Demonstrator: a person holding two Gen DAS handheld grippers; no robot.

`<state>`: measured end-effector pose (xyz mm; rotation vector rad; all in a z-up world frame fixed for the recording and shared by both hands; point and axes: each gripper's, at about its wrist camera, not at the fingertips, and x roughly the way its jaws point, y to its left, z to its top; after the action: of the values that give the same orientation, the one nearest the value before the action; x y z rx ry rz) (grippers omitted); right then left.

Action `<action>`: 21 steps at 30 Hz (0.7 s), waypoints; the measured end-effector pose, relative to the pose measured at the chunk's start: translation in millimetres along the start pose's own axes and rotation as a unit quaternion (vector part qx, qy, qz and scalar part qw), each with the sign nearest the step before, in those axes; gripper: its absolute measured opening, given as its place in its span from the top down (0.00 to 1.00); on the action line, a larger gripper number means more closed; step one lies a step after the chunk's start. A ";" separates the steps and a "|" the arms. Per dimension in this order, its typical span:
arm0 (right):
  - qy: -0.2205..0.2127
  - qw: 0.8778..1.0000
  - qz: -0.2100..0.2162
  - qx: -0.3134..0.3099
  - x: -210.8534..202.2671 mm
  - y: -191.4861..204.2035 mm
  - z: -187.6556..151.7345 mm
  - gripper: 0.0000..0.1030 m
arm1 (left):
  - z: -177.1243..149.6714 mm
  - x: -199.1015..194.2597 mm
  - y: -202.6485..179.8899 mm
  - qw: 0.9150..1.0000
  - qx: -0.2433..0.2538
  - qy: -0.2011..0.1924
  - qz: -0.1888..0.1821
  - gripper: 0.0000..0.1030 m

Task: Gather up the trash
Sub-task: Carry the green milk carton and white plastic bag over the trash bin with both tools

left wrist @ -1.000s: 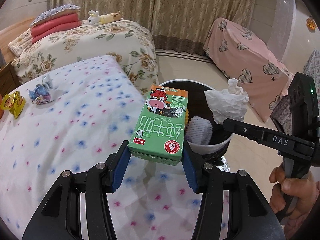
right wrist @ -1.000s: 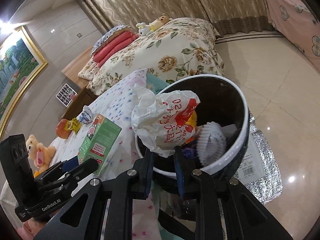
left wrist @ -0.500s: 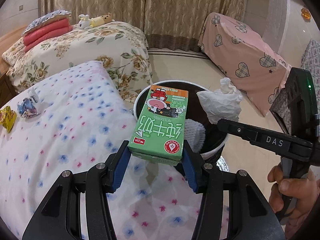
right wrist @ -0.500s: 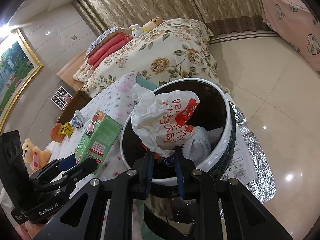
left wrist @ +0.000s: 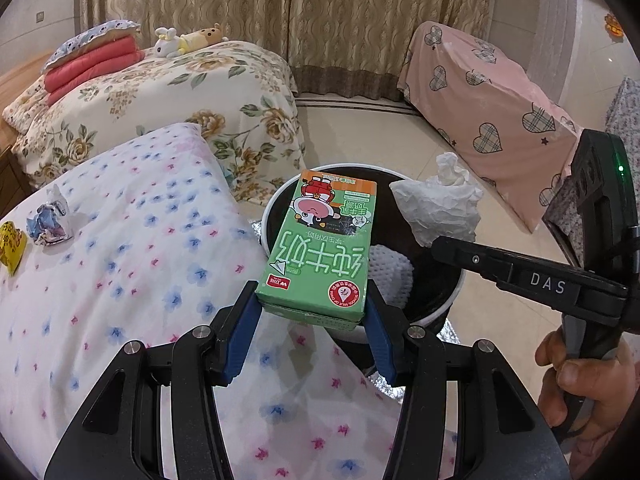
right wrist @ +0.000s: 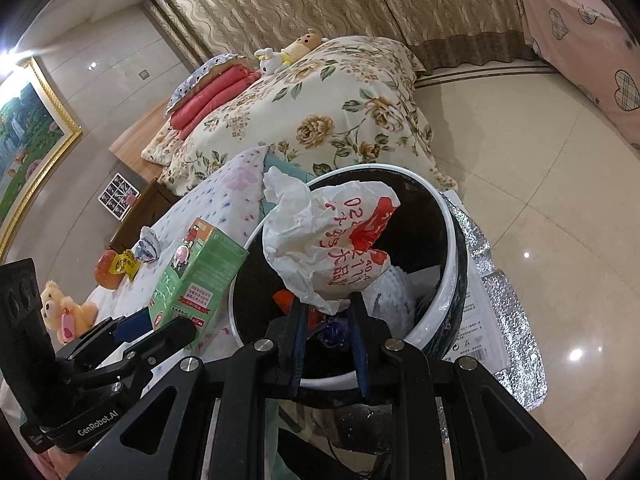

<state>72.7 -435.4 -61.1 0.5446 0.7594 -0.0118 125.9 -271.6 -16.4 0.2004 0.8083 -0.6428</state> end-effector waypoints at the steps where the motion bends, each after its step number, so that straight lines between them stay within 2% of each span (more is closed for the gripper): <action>1: 0.001 1.000 0.000 -0.001 0.9 0.1 0.8 0.80 | 0.1 0.8 -0.8 1.000 0.000 0.000 0.000 0.52; 21: 0.009 1.000 -0.002 0.005 9.8 -2.9 8.4 0.80 | 8.0 11.5 -2.9 1.000 -0.001 0.007 0.002 0.52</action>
<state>84.7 -440.0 -63.9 0.5533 0.7778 -0.0157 134.9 -282.4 -19.1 0.2043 0.8227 -0.6378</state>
